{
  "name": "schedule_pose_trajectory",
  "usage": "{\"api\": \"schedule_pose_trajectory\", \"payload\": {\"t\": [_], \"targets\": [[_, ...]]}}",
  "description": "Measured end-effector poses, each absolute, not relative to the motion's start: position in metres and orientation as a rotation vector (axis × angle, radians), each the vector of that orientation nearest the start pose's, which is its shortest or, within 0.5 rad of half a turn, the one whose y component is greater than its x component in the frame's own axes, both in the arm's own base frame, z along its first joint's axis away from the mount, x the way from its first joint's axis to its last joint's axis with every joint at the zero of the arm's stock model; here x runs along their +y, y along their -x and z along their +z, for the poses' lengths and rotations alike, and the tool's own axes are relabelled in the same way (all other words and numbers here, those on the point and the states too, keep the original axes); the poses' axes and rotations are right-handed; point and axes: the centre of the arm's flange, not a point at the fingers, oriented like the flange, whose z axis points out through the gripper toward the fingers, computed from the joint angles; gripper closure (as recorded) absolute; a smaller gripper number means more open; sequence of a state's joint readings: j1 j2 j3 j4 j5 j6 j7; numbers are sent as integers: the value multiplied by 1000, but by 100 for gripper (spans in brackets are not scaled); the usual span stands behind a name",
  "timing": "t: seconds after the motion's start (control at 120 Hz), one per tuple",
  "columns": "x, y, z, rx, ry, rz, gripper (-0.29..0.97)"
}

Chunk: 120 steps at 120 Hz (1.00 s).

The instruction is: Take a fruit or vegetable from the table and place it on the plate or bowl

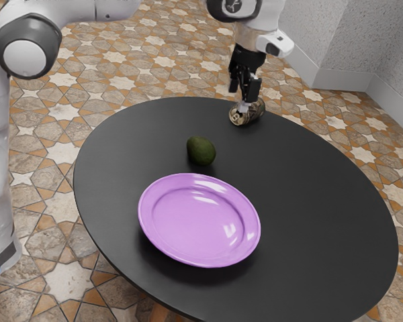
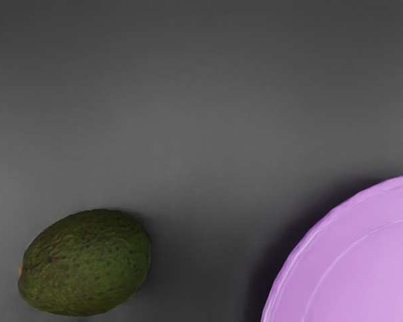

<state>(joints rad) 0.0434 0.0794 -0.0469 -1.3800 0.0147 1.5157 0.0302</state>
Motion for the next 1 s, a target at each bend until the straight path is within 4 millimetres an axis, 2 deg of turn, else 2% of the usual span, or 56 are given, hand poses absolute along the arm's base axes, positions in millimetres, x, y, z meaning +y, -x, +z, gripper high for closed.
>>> {"api": "schedule_pose_trajectory", "payload": {"t": [0.092,0.217,0.308,0.417,0.517,0.55,0.6,0.658,0.7,0.817,0.925,1.0], "targets": [[1,-578,660,51,3148,-89,0],[9,-575,675,96,3142,-122,0],[10,-576,672,288,3124,-96,0],[16,-573,680,562,3064,-101,0],[2,-574,676,875,2949,-61,0],[-3,-575,670,973,2912,-37,1],[-6,-578,645,1109,2865,30,1],[-5,-577,618,1236,2803,90,1],[-1,-576,609,1311,2754,107,1],[12,-576,601,1476,2646,126,1],[23,-561,598,1594,2596,117,1],[33,-555,603,1651,2574,93,1]]}}
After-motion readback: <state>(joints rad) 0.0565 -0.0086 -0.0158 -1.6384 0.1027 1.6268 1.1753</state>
